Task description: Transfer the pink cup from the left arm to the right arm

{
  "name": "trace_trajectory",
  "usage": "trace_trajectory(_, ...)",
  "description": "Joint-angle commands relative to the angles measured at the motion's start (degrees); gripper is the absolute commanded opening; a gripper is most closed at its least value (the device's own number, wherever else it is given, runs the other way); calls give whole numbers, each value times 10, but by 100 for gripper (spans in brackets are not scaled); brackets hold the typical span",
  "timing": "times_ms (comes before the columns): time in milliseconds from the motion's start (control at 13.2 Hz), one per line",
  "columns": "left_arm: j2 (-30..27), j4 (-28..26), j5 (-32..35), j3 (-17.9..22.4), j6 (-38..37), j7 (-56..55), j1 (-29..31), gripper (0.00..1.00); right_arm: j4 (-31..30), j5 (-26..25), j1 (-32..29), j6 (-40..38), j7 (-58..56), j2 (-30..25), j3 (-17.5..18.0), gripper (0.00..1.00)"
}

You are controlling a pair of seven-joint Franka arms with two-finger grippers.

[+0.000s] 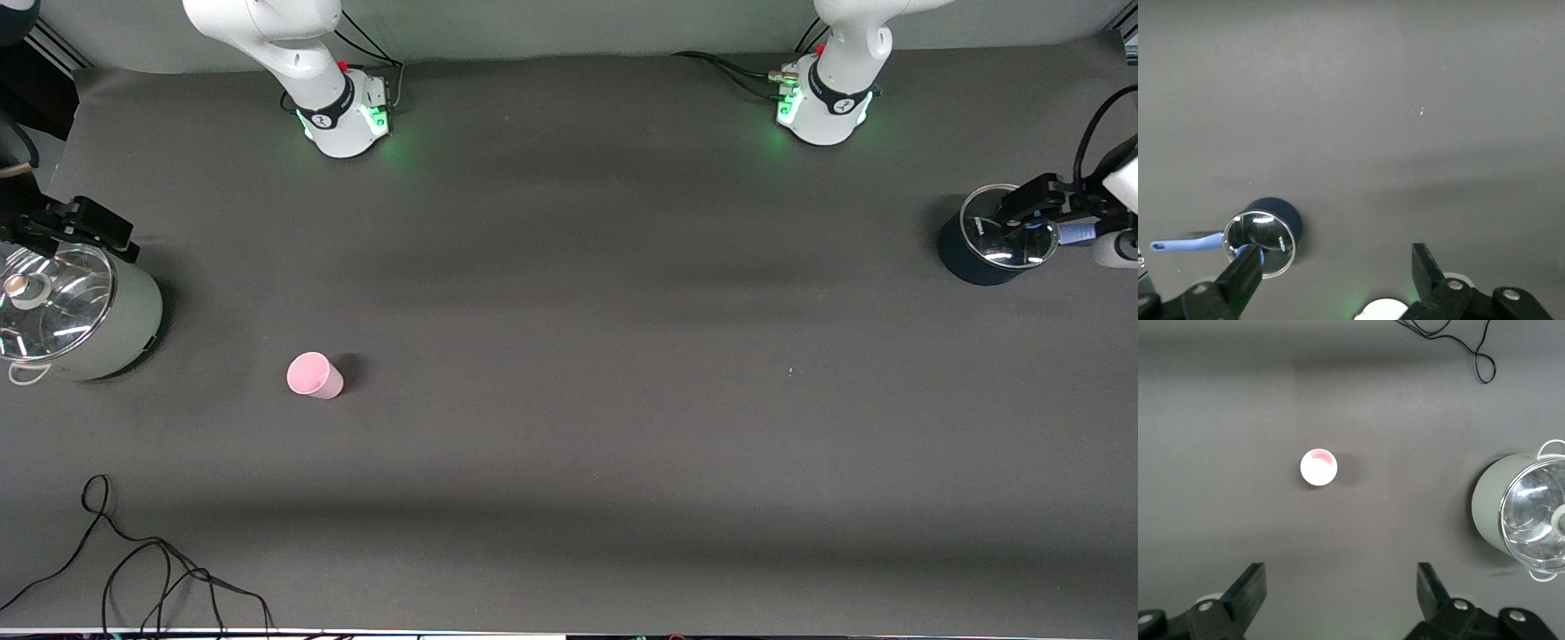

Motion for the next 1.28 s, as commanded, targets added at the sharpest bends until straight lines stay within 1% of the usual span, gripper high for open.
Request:
trace_trajectory(0,-45,-63,-10,93,32,2,-107,100,1,1,-9,-9,-13,-11,8,100)
trace_trajectory(75,-45,-61,-12,100,29,0,-119,100,2,-2,-6,-9,-13,-8,8,100)
trace_trajectory(226,-44,-60,-32,99,27,3,-117,100,3,-2,-5,-9,-13,-5,8,100)
trace_trajectory(377,-44,-59,-36,95,24,3,-111,100,3,-3,-5,-9,-13,-5,8,100)
trace_trajectory(453,-43,-56,-36,80,24,3,-94,100,3,-3,-5,-9,-13,-5,8,100)
trace_trajectory(528,-41,-55,-36,56,26,3,-71,100,3,-3,-5,-9,-13,-5,8,100)
trace_trajectory(604,-41,-54,-36,51,27,3,-64,100,2,-3,-5,-9,-13,-5,8,100)
trace_trajectory(1208,-38,-54,-38,52,27,4,-64,100,1,0,-5,-9,-13,-7,8,100)
